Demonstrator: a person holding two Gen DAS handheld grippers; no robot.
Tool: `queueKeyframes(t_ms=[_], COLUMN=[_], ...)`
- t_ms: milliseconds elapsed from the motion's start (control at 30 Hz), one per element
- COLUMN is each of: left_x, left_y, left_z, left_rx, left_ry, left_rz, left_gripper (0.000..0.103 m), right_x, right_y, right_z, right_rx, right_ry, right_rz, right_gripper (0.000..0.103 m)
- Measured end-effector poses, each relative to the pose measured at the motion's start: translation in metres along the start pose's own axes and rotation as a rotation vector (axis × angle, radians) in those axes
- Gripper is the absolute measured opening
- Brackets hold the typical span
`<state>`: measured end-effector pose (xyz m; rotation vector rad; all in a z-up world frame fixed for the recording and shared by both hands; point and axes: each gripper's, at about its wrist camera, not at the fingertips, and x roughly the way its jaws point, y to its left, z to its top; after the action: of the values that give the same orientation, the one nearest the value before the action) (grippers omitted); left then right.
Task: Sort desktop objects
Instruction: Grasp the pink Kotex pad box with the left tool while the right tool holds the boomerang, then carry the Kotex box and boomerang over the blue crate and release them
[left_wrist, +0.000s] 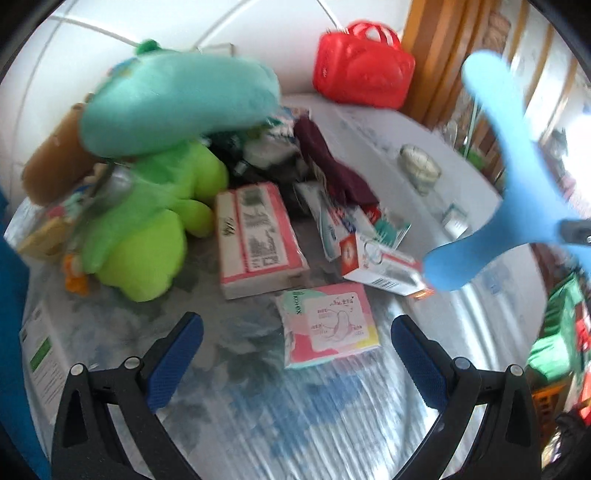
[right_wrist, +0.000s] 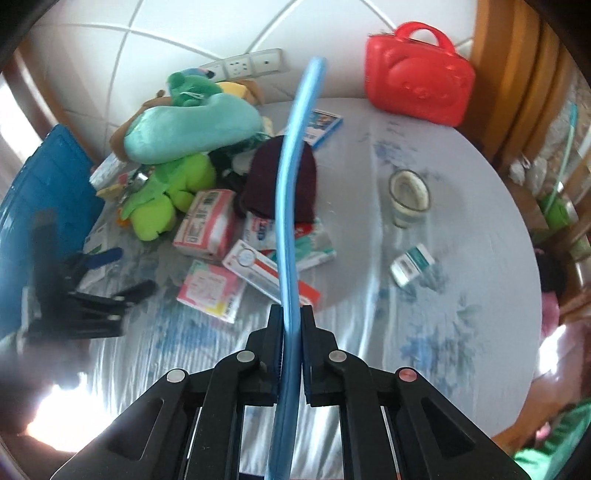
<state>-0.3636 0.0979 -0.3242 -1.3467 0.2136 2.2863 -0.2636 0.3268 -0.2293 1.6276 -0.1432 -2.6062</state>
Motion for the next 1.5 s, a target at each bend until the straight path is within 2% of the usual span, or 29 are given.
queueKeyframes(t_ms=[267,400,433,467,733,933,1067,1367,1500], left_x=[0.078,0.094,0.094,0.094,0.058,-0.007,-0.067,-0.245,-0.305], left_y=[-0.03,-0.033,-0.033,-0.033,-0.025,-0.001,0.022,0.094,0.126], left_z=[0.0,-0.002,-0.002,-0.002,0.002,0.011,0.019,0.007,-0.009], left_rx=[0.034,0.026,0.028,0.031,0.018,-0.05,-0.092,-0.217,-0.279], left_ry=[0.14,0.176,0.178,0.178,0.146,0.048,-0.033,-0.275,-0.36], left_rz=[0.04,0.05,0.047,0.043,0.008,0.012,0.043,0.202,0.266], left_gripper=[0.103,0.103,0.096,0.082,0.077,0.077,0.077,0.077,0.077], right_x=[-0.013,-0.02,-0.022,-0.023,-0.03,-0.044,-0.057,-0.093,-0.107], right_y=[-0.022,-0.028,-0.029,-0.03,-0.024,-0.006,0.014,0.087,0.135], right_z=[-0.012,-0.015,-0.015,-0.016,-0.015,-0.002,0.011,0.05,0.069], right_rx=[0.055,0.069,0.072,0.074,0.065,0.028,-0.014,-0.164,-0.245], right_ry=[-0.01,-0.018,-0.02,-0.021,-0.036,-0.075,-0.117,-0.229,-0.276], right_rz=[-0.026,-0.033,-0.034,-0.034,-0.023,0.007,0.045,0.182,0.235], right_gripper=[0.009,0.009,0.009,0.009,0.009,0.009,0.009,0.009,0.009])
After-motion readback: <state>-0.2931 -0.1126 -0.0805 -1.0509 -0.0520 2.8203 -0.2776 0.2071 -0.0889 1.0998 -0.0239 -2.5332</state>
